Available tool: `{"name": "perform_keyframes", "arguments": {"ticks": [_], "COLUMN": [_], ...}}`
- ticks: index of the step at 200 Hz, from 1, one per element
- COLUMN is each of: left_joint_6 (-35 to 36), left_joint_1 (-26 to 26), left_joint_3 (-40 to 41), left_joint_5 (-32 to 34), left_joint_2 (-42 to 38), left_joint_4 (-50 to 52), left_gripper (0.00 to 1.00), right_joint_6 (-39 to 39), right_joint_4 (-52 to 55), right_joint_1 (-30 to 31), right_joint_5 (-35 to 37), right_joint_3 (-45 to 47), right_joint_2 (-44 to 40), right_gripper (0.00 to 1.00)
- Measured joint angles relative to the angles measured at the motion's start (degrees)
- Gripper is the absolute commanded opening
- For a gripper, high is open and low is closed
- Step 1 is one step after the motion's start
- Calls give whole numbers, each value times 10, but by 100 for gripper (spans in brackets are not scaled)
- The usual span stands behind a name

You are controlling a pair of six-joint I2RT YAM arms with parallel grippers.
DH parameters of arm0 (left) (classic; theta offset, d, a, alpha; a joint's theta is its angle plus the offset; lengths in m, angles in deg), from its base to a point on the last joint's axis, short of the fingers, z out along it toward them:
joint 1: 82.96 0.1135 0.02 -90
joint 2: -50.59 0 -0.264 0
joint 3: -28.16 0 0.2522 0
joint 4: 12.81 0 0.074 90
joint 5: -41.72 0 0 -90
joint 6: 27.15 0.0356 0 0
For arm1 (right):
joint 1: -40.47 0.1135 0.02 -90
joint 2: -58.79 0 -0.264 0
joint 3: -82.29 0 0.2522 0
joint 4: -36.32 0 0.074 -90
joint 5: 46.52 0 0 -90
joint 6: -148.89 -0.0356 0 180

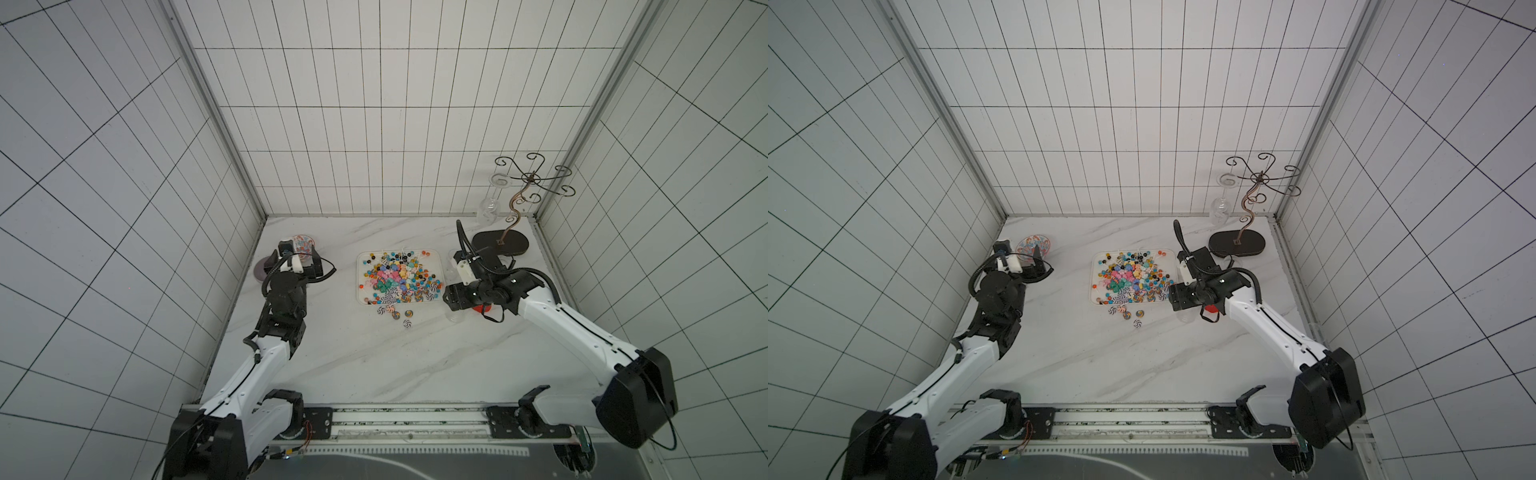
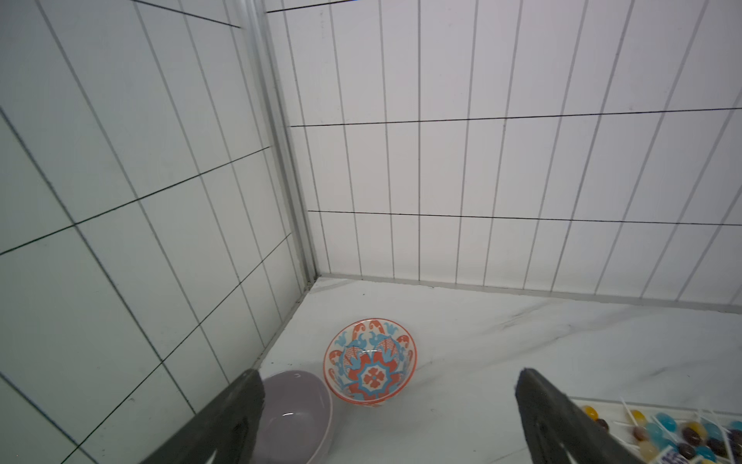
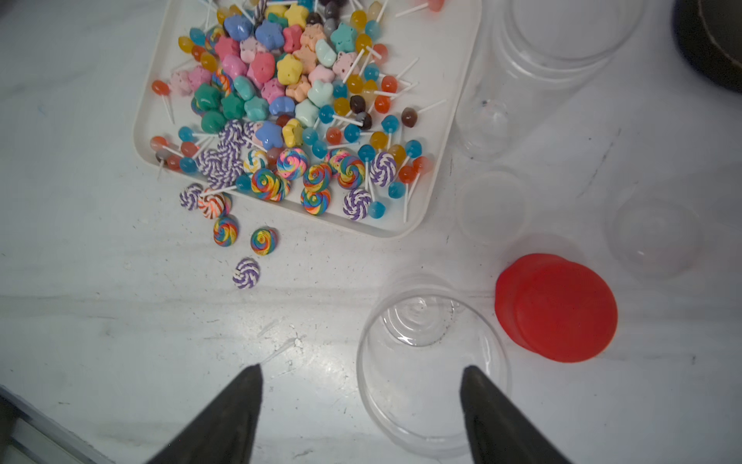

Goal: Pour the candies out of the jar
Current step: Place the jar at the center of the board, then reset both arms

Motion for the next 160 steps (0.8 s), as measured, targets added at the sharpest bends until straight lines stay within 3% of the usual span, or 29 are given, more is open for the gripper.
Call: {"name": "perform_keyframes", "arguments": {"ticks": [24,62,104,124,160], "left_joint_6": [-23,-42,-40,-31,-15], "left_joint_1": [39,40,36,21,3], "left_joint_3": [14,71,113,111,109], "left_joint_5": [-29,-83,-127,-133,-136], "left_joint_2": [40,144,255,290,314], "left_joint_4": [-36,-112,-222,-268,-309], "left_gripper": [97,97,97,97,97], "right_joint_6": [-1,-11,0,17,53], "right_joint_4": [-23,-86,-181,-271,-476], "right_joint_1": [-12,-52,-56,-56,-68], "right_joint_5": [33,94,205,250,292], "right_joint_3": [-22,-25,-12,56,255], "right_joint_2": [-28,-92,-132,-153,-190], "right_gripper": [100,100,100,100,100]}}
